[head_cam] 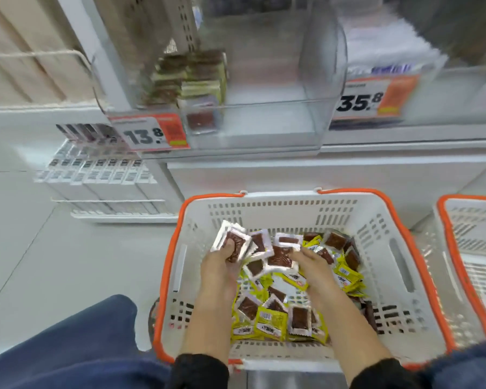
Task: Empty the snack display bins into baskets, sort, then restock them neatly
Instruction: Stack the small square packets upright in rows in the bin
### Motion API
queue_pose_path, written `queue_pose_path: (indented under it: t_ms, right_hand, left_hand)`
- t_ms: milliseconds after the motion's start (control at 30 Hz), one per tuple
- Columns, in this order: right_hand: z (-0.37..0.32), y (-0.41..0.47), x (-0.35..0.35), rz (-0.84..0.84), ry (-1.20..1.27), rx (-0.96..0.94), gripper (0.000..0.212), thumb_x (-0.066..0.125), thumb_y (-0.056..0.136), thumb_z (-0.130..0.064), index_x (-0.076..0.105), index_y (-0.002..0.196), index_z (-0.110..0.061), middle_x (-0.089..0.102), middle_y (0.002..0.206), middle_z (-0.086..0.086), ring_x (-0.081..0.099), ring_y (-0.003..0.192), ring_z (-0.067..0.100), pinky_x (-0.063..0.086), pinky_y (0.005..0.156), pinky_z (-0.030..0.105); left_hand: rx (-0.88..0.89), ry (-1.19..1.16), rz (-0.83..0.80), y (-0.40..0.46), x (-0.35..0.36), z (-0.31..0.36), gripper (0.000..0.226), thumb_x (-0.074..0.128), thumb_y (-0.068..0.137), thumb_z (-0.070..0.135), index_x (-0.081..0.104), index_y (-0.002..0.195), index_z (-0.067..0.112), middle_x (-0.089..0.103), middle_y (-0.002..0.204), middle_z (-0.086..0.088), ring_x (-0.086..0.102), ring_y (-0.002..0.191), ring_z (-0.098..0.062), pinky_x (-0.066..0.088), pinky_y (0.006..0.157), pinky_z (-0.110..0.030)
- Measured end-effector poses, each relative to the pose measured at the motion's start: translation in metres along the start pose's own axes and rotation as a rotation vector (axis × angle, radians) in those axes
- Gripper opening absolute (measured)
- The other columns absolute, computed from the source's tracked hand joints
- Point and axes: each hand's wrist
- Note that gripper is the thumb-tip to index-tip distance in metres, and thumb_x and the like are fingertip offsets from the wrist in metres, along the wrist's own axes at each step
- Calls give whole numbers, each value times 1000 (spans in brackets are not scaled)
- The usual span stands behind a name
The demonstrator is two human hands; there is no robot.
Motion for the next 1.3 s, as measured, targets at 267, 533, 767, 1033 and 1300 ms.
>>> queue_pose_path:
  t_ms: [267,533,767,1033,1300]
  right_hand:
    - [-19,-59,0,-67,49,-193,58,62,92,-29,40,144,-22,32,154,-1,30,141,21,28,105,46]
    - [-20,-83,8,-18,15,-290,69,73,83,-35,41,143,-21,34,153,1,34,139,24,34,97,40]
    - [-22,-88,9,-47,34,-298,68,72,84,-32,40,144,-21,34,153,1,34,139,26,32,98,44]
    - [-21,-93,10,-168,-23,-336,74,76,80,-27,39,145,-20,32,154,2,31,140,24,32,98,35]
    - [-21,-91,8,-196,119,-280,67,70,87,-25,38,145,-23,28,156,0,27,143,24,25,111,47]
  left_hand:
    - [72,10,-58,-52,10,9,28,52,92,-6,61,118,-4,66,110,-19,62,105,-32,53,89,-42]
    - [174,157,-95,-87,23,10,26,64,88,1,63,113,6,69,112,-15,64,108,-30,50,92,-42]
    - [230,270,-156,-90,15,23,39,72,84,10,58,120,18,67,118,-8,62,110,-25,49,94,-39]
    - [262,257,-225,-97,12,29,30,69,82,15,64,111,8,74,99,-6,65,101,-29,46,94,-47]
    - [256,195,-84,-92,14,29,25,72,82,15,69,106,9,70,108,-13,62,101,-29,43,97,-44]
Point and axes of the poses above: each hand's wrist, its own y-axis towards the middle knuckle, its own x-axis out of the palm, z = x × y
